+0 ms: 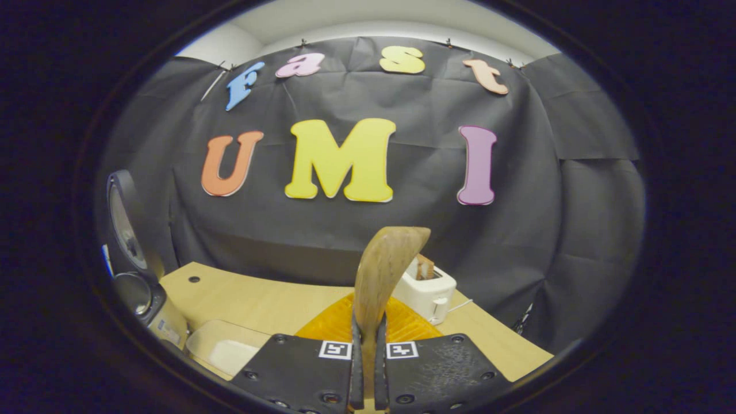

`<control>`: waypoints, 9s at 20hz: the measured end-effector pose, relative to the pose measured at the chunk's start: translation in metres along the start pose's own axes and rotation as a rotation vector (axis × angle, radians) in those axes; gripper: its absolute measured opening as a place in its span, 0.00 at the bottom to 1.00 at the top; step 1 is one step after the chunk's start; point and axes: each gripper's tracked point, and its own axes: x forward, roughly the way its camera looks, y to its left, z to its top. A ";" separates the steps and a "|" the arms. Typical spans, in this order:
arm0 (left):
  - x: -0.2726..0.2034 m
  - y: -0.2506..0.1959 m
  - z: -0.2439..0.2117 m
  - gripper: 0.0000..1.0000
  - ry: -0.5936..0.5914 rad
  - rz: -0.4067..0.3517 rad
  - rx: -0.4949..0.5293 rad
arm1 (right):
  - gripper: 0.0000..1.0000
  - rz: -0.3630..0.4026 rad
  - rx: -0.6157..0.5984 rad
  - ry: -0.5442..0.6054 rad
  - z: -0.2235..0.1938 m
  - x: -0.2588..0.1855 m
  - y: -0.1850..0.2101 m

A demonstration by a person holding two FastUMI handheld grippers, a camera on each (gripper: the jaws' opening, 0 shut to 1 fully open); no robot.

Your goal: Close the left gripper, press the button to open the rice cooker; take a wooden spoon from the chopstick holder with the right hand, scoop a spoonful of rice and pour it into the rice cooker, then put the wooden spoon back into the chopstick holder.

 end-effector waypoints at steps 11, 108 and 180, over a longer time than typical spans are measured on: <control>0.003 -0.011 -0.001 0.95 0.005 0.009 0.036 | 0.16 0.060 -0.091 0.007 -0.043 0.028 -0.002; 0.149 0.040 0.045 0.96 -0.024 -0.002 0.017 | 0.96 0.295 0.065 0.025 -0.084 -0.226 -0.040; -0.010 -0.126 0.036 0.97 -0.241 -0.009 -0.015 | 0.96 0.329 0.040 -0.051 -0.083 -0.225 -0.058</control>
